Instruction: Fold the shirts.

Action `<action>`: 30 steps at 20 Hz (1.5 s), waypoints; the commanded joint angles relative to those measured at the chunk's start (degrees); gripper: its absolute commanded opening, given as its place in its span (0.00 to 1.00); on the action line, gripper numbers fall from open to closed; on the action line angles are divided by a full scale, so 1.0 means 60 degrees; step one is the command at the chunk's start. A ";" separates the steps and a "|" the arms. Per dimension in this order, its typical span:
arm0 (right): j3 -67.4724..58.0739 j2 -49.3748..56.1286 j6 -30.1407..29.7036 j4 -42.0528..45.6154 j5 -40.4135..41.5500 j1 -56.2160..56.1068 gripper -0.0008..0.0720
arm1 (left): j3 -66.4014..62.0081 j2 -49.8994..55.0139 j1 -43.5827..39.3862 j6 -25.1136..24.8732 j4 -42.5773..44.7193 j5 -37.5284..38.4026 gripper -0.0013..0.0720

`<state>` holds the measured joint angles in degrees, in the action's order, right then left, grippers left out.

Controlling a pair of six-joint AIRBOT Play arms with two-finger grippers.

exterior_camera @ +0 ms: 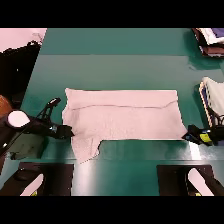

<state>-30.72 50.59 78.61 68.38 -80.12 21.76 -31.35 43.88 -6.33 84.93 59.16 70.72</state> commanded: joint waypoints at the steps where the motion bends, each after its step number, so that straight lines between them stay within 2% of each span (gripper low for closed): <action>1: -0.0386 -0.1304 0.0004 0.1064 -0.1712 -0.0200 0.03 | -0.0055 -0.1388 0.0000 0.0612 0.0350 0.2193 0.05; 3: -0.0448 -0.2175 0.0044 0.1359 -0.2419 -0.0073 0.03 | -0.0091 -0.1934 0.0000 0.0973 0.0040 0.3486 0.05; 5: -0.0845 -0.2718 0.0259 0.1351 -0.2371 -0.0076 0.03 | -0.0401 -0.2055 0.0000 0.1104 -0.0095 0.3767 0.05; 7: -0.1457 -0.2641 0.0419 0.1246 -0.1923 -0.0357 0.03 | -0.0896 -0.1843 0.0000 0.1104 0.0080 0.2932 0.05; 9: -0.2157 -0.1803 0.0423 0.0918 -0.1508 -0.0889 0.03 | -0.1468 -0.1253 0.0000 0.0900 0.0441 0.1614 0.05; 14: -0.4036 0.1698 0.0426 0.0780 -0.0317 -0.2514 0.03 | -0.2393 0.1235 0.0004 0.0364 0.0765 -0.0459 0.05; 18: -0.5818 0.4652 0.0506 0.0667 -0.0390 -0.3155 0.03 | -0.2619 0.2943 0.0033 0.0273 0.0831 -0.1902 0.05; 22: -0.7089 0.6149 0.0495 -0.0528 -0.0350 -0.3166 0.03 | -0.2652 0.3428 0.0029 0.0280 0.0827 -0.2976 0.05; 23: -0.7366 0.6371 0.0492 -0.0772 -0.0335 -0.3111 0.12 | -0.2677 0.3432 0.0033 0.0353 0.0820 -0.2983 0.06; 24: -0.7643 0.6550 0.0488 -0.0987 -0.0361 -0.3002 0.37 | -0.2710 0.3428 0.0033 0.0353 0.0823 -0.2954 0.26; 25: -0.7894 0.6677 0.0379 -0.1151 -0.0419 -0.2911 0.50 | -0.2772 0.3428 0.0029 0.0361 0.0823 -0.2900 0.72; 26: -0.8087 0.6739 0.0178 -0.1282 -0.0546 -0.2787 0.52 | -0.2911 0.3428 0.0033 0.0379 0.0831 -0.2721 0.86; 30: -0.7930 0.6426 -0.0729 -0.1457 -0.1126 -0.1923 0.52 | -0.4207 0.3410 0.0029 0.0350 0.0878 -0.0951 0.84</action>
<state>-78.19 89.47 77.80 61.41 -84.93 7.25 -52.31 64.16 -6.11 86.96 64.25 58.72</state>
